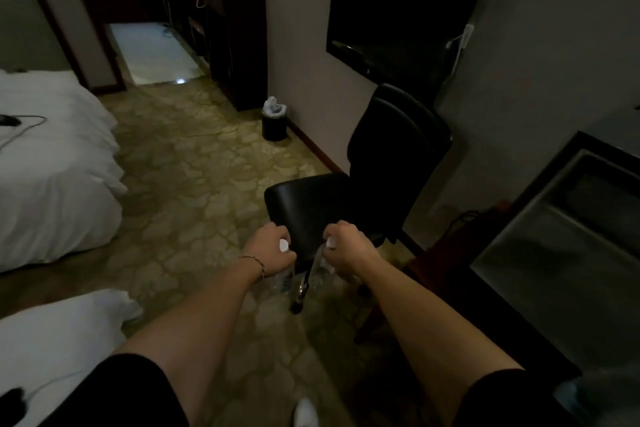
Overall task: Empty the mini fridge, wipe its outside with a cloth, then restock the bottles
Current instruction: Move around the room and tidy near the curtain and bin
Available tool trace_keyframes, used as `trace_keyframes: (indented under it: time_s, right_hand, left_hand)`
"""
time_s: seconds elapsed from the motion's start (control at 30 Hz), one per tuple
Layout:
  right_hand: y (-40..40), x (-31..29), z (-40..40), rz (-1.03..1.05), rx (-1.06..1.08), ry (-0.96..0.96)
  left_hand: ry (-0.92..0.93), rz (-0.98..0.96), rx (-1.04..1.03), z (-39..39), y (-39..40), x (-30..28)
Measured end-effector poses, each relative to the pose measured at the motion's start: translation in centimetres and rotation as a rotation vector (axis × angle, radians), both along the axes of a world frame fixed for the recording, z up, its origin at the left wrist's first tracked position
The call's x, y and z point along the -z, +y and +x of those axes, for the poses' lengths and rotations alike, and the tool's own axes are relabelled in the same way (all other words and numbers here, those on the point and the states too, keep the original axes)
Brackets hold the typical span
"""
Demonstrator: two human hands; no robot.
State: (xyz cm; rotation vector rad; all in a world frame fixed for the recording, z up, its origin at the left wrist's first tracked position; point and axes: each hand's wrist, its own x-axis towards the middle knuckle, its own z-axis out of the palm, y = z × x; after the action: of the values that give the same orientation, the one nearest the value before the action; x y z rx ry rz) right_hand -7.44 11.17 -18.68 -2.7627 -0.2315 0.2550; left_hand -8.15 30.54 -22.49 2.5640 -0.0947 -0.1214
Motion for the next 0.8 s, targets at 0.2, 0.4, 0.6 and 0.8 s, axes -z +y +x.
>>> trace_keyframes:
  time_s: [0.2,0.4,0.6,0.8]
  right_hand:
    - [4.2,-0.6,14.5,0.027,-0.137,0.026]
    - [10.6,0.2,27.4,0.030,-0.203,0.080]
    - [18.7,2.3,41.9,0.006,-0.202,0.111]
    - [25.8,1.7,56.0,0.020,-0.172,0.120]
  left_hand:
    - [0.024,0.024,-0.039,11.9,4.1,-0.9]
    - [-0.003,-0.006,-0.099,23.2,9.8,-0.8]
    - [0.014,-0.033,-0.120,37.3,18.4,0.8]
    - [0.002,-0.092,-0.117,51.8,26.5,0.0]
